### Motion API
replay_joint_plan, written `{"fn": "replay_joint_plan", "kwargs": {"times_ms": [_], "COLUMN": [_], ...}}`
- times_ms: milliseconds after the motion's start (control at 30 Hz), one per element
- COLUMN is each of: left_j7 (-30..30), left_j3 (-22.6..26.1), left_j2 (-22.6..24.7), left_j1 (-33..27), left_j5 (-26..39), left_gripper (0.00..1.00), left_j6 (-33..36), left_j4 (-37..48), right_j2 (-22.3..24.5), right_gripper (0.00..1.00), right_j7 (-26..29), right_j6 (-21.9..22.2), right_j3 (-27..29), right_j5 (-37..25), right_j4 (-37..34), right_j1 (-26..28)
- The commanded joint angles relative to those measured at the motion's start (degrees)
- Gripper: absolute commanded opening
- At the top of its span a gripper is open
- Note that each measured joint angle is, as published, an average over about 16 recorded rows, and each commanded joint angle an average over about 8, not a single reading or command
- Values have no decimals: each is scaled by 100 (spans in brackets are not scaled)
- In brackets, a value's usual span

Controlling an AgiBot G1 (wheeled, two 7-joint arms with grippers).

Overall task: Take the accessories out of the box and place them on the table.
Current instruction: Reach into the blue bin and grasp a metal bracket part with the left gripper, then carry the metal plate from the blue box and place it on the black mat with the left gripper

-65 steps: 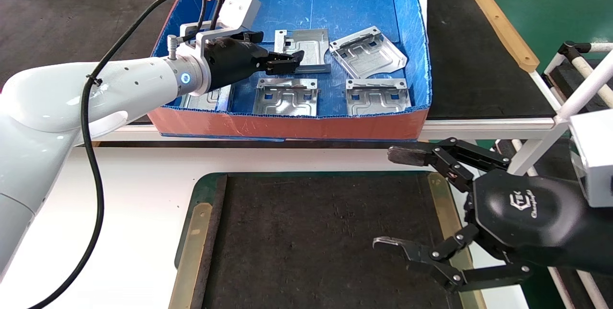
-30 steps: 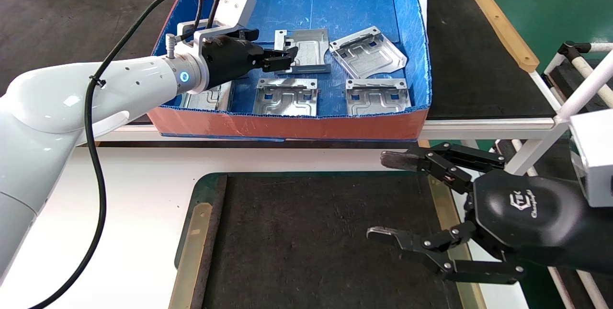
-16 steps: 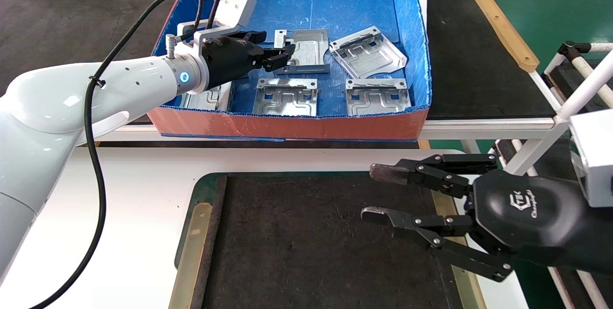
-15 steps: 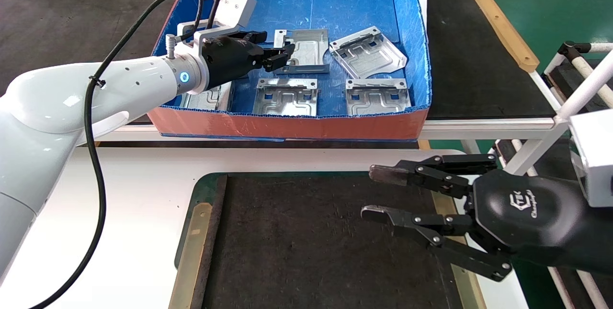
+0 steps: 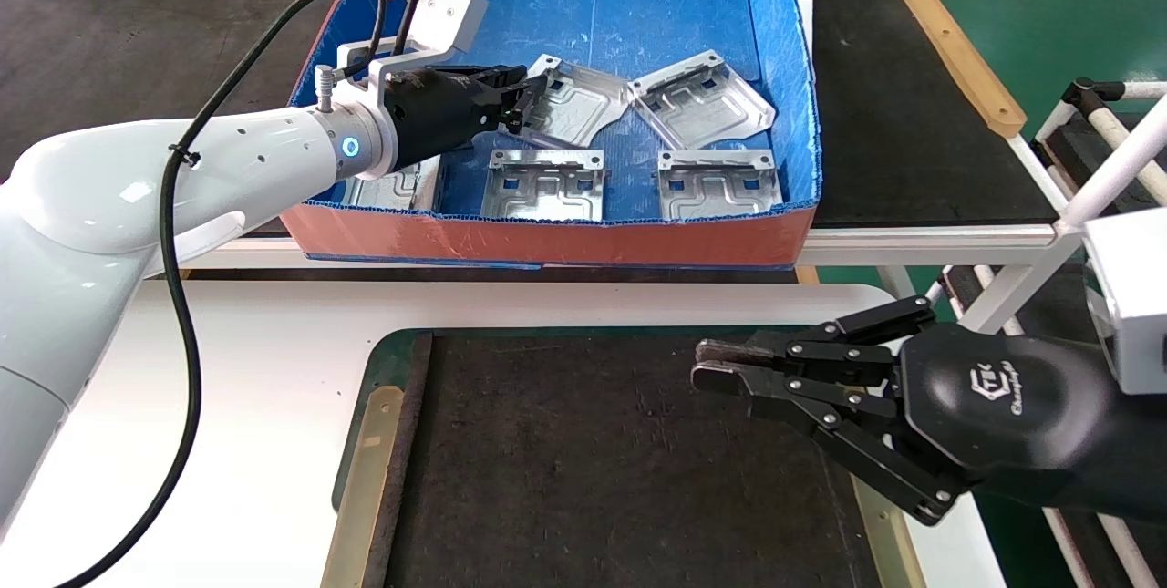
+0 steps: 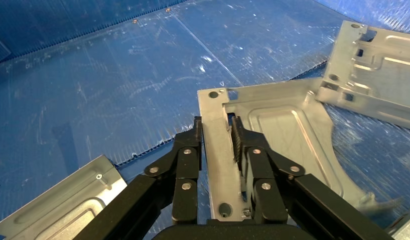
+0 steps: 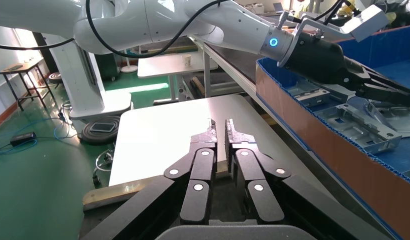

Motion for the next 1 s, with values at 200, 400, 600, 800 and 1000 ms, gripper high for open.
{"fn": "replay_joint_plan", "kwargs": {"times_ms": [200, 400, 600, 800, 1000], "left_j7": [15, 30, 2, 61, 459], "left_j3": [19, 98, 143, 60, -166], "left_j2": [1, 54, 113, 41, -237], "left_j1": [-15, -127, -293, -374, -310], "left_j5": [48, 271, 452, 328, -170], "left_gripper": [0, 0, 0, 0, 0], "left_j6": [-37, -246, -475, -493, -168], "left_j4": [14, 171, 367, 203, -459], "right_j2": [0, 0, 0, 0, 0], "right_gripper": [0, 49, 100, 100, 100], "right_j7": [0, 0, 0, 0, 0], "right_j6": [0, 0, 0, 0, 0], "right_j3": [0, 0, 0, 0, 0], "right_j5": [0, 0, 0, 0, 0], "right_j4": [0, 0, 0, 0, 0], "right_j1": [0, 0, 0, 0, 0]}}
